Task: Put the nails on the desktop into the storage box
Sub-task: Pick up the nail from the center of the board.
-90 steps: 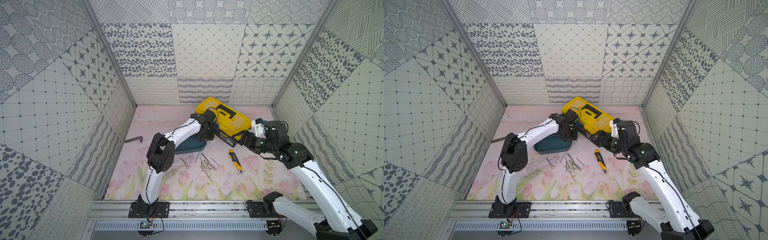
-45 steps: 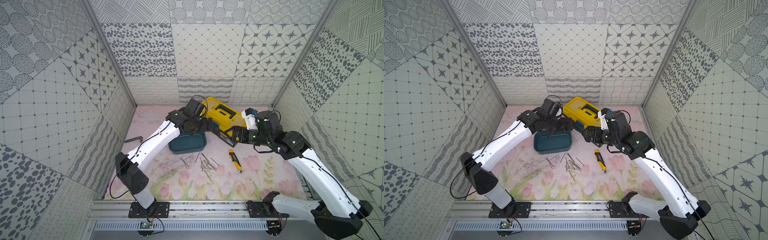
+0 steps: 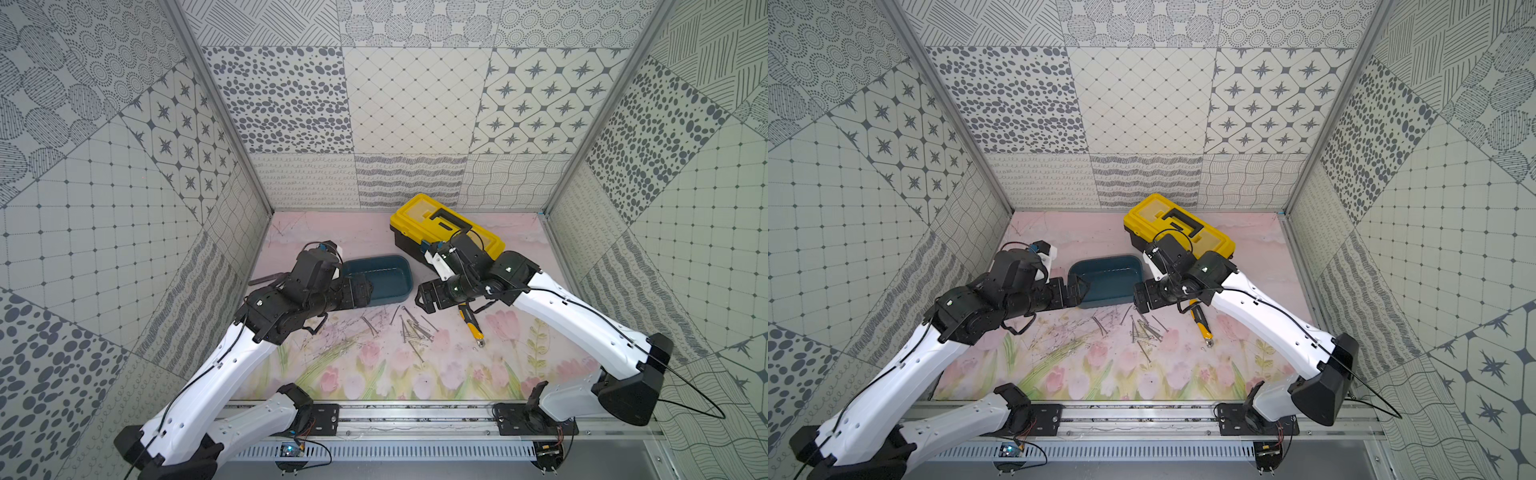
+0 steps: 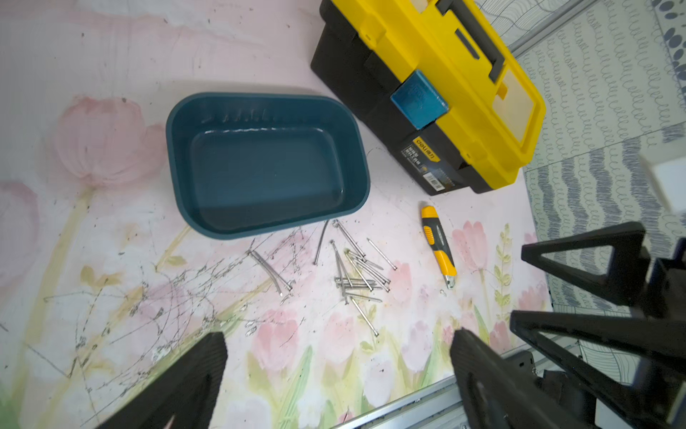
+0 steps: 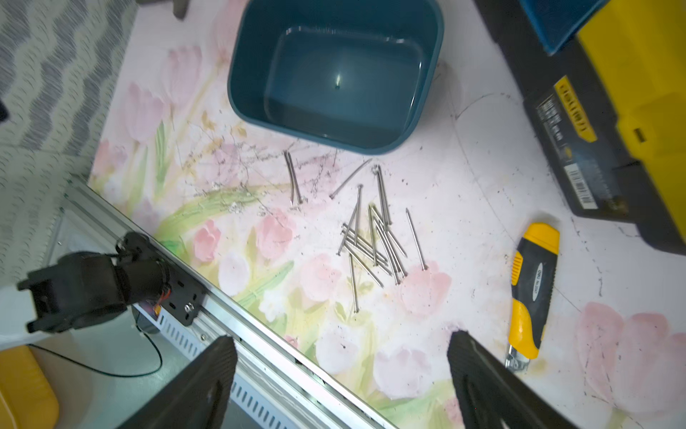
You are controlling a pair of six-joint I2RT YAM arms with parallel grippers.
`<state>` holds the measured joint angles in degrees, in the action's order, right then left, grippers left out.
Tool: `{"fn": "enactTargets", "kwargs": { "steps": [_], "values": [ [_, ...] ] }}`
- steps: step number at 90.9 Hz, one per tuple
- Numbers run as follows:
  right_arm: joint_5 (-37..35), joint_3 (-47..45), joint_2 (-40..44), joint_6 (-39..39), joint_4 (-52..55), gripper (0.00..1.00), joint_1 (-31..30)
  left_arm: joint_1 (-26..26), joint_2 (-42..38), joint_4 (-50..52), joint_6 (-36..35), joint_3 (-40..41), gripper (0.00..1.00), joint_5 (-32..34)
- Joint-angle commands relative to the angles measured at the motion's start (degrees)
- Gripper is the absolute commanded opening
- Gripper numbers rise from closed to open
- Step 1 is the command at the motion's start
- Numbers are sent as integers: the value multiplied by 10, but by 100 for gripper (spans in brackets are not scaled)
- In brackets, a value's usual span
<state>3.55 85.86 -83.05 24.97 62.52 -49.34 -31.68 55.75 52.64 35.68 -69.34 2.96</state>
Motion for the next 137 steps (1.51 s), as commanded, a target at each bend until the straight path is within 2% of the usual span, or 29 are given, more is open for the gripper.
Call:
{"fn": "enactTargets", "kwargs": {
  "steps": [1,23,62,80,119,137],
  "values": [
    [5,-18,-17,-26,21,93,-13,6,-70,63,51,83,99,-35],
    [17,-111,-18,-15,-36,81,-15,5,-141,8,89,213,99,-112],
    [12,-211,-64,-36,-76,66,-15,-26,-138,-93,93,291,99,-136],
    [-11,-208,-102,-61,-100,58,-10,-39,-114,-112,85,299,98,-128],
    [-16,-186,-159,-105,-133,43,45,-41,-85,-125,57,287,96,-114],
    [-25,-171,-180,-127,-134,40,49,-41,-77,-124,54,286,95,-110]
  ]
}}
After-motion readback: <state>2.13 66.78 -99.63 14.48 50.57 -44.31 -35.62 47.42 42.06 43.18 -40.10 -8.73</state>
